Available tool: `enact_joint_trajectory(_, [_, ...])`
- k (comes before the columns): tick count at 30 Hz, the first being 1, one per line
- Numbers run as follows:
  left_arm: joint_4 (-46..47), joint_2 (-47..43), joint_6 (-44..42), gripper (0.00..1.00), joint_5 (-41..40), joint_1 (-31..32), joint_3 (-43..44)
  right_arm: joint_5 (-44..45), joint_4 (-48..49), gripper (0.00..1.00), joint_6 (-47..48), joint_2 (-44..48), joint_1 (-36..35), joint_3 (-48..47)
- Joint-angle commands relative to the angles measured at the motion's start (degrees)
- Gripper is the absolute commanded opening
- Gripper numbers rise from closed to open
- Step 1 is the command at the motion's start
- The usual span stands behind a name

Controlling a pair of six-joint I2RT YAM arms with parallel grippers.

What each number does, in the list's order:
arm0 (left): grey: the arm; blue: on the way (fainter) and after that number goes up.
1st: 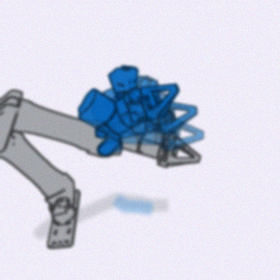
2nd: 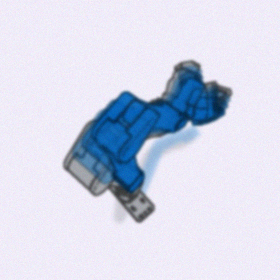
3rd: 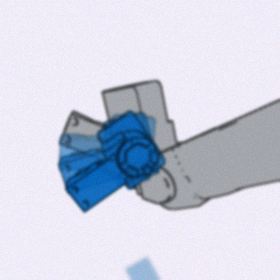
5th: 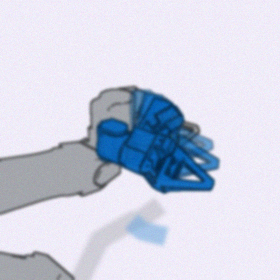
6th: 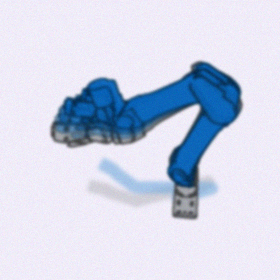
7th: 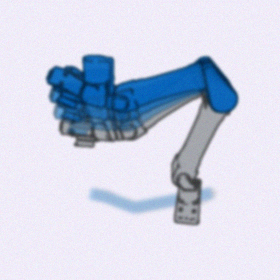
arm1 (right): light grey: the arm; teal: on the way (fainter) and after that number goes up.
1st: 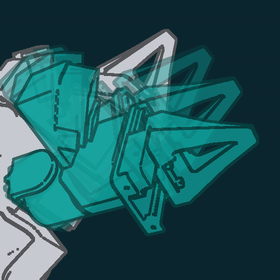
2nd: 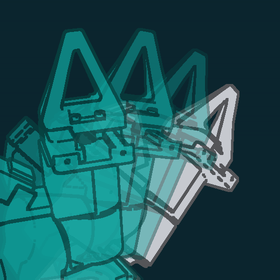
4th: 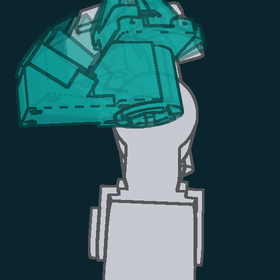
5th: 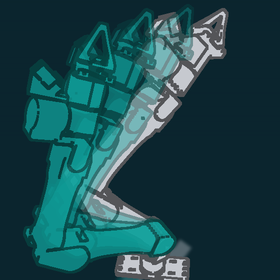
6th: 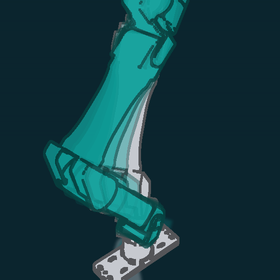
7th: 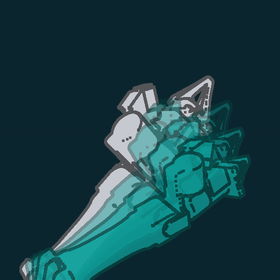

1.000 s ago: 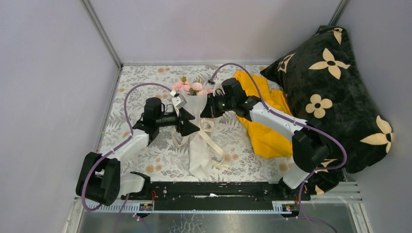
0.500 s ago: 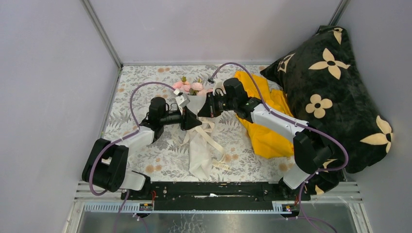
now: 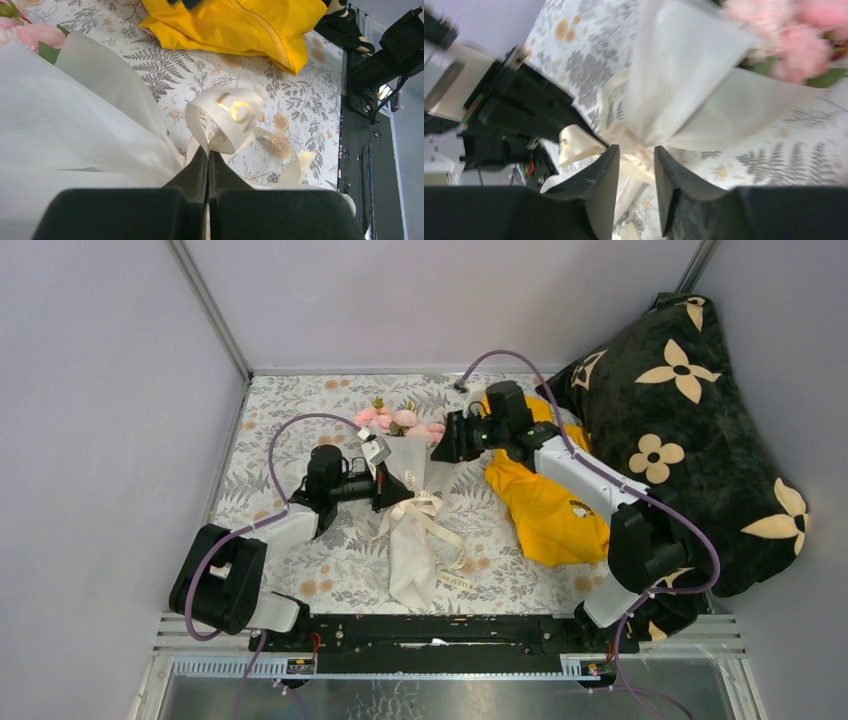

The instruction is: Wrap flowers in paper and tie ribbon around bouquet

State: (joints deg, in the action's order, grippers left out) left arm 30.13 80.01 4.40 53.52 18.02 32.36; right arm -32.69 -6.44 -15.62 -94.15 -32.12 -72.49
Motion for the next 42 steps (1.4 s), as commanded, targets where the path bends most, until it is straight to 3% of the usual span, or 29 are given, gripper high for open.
enact_joint_trajectory(1, [5.3,-1.0,-0.8,0.00,-1.4,0.4,-1.1,-0.6,-4.3,0.27,4.2,-3.7,3.8,-5.5])
enact_joint_trajectory(4, [6.3,-0.7,0.4,0.00,-1.2,0.3,-0.7,-5.1,-7.3,0.13,6.9,-10.6,3.9,-9.6])
enact_joint_trajectory(7, [7.1,-0.7,1.4,0.00,-0.7,0.3,-0.6,-10.5,-4.7,0.07,7.9,-14.1,3.5,-9.2])
enact_joint_trajectory(15, [7.3,0.0,2.3,0.00,-0.6,0.1,0.2,-23.5,-5.5,0.06,15.0,-17.6,-0.9,-9.6])
enact_joint_trajectory(26, [9.0,1.6,5.4,0.00,-1.3,-0.2,1.1,-34.7,-2.0,0.10,16.5,-15.3,-1.0,-2.5])
enact_joint_trajectory(34, [8.4,2.5,4.0,0.00,-1.5,-0.2,1.3,-38.7,17.9,0.16,2.8,-13.8,-1.8,6.5])
enact_joint_trajectory(42, [8.7,3.0,1.9,0.00,-1.8,-0.3,0.6,-35.4,44.0,0.27,-13.7,-12.8,-1.6,13.5])
